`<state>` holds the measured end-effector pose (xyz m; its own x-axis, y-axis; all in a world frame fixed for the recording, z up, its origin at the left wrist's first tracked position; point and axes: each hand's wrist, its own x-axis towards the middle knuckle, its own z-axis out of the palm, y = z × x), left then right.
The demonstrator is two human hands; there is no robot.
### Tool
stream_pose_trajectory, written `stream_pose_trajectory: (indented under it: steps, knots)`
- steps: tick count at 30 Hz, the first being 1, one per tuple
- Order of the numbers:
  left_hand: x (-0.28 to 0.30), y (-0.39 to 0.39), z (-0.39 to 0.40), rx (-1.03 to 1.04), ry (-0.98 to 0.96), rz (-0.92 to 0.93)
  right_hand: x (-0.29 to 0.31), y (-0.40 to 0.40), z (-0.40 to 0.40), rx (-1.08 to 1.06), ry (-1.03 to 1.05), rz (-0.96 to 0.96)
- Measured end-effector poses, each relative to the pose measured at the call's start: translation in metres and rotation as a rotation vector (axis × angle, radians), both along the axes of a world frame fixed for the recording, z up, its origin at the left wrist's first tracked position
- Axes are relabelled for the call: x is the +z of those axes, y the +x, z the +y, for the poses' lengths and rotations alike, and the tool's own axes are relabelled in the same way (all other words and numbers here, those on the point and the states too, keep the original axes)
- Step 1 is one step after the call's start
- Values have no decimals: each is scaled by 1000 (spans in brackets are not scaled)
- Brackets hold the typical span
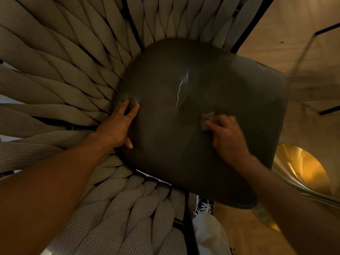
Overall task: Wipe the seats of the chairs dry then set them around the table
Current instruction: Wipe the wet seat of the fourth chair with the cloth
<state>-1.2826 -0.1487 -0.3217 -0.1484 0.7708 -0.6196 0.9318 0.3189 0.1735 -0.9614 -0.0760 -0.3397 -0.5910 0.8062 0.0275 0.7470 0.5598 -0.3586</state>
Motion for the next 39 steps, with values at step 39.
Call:
stream_pose_trajectory:
  steps: [39]
  knots:
    - [1,-2,3,-38,-31,-1,-12,-106,-90,478,20,42]
